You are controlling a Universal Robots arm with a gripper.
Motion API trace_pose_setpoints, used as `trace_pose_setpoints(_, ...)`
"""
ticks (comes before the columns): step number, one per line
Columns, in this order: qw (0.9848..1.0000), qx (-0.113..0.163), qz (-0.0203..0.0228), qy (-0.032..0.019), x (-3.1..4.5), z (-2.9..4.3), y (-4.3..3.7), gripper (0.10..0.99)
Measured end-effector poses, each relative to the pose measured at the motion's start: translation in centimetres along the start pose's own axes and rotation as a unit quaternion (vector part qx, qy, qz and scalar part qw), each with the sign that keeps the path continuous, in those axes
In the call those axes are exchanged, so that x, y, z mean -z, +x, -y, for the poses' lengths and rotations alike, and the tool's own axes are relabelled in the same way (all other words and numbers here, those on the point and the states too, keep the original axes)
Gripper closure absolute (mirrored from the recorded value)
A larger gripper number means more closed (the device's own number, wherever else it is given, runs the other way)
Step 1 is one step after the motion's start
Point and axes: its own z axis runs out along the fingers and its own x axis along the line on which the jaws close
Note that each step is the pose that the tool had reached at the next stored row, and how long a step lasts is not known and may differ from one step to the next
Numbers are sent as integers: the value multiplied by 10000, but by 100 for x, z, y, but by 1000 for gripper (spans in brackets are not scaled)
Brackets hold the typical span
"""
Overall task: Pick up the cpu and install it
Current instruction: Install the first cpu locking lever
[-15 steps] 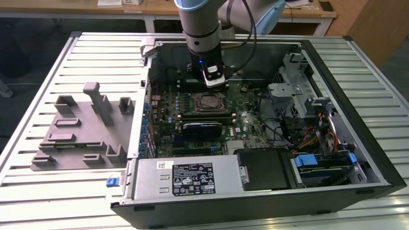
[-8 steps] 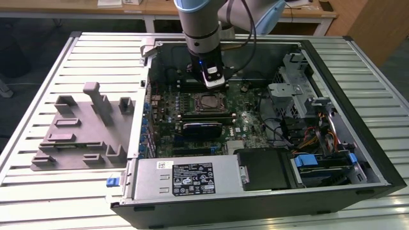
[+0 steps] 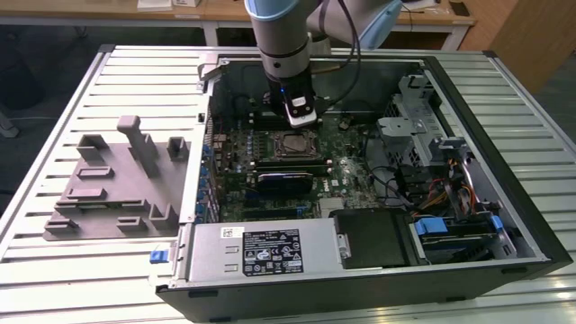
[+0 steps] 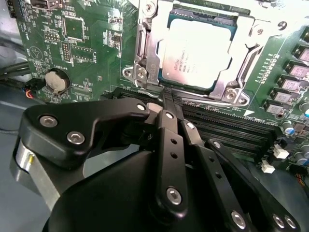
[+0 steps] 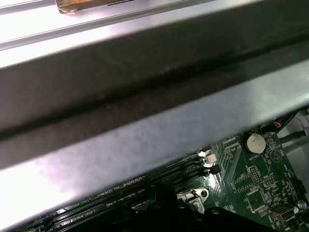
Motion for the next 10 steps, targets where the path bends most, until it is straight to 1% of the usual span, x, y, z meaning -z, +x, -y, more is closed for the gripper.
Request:
trace_pose_setpoints(8,10000,-6,0,0,-26,13,-5,980)
trace_pose_setpoints(10,10000,-8,-5,-12,-27,14,-6,980)
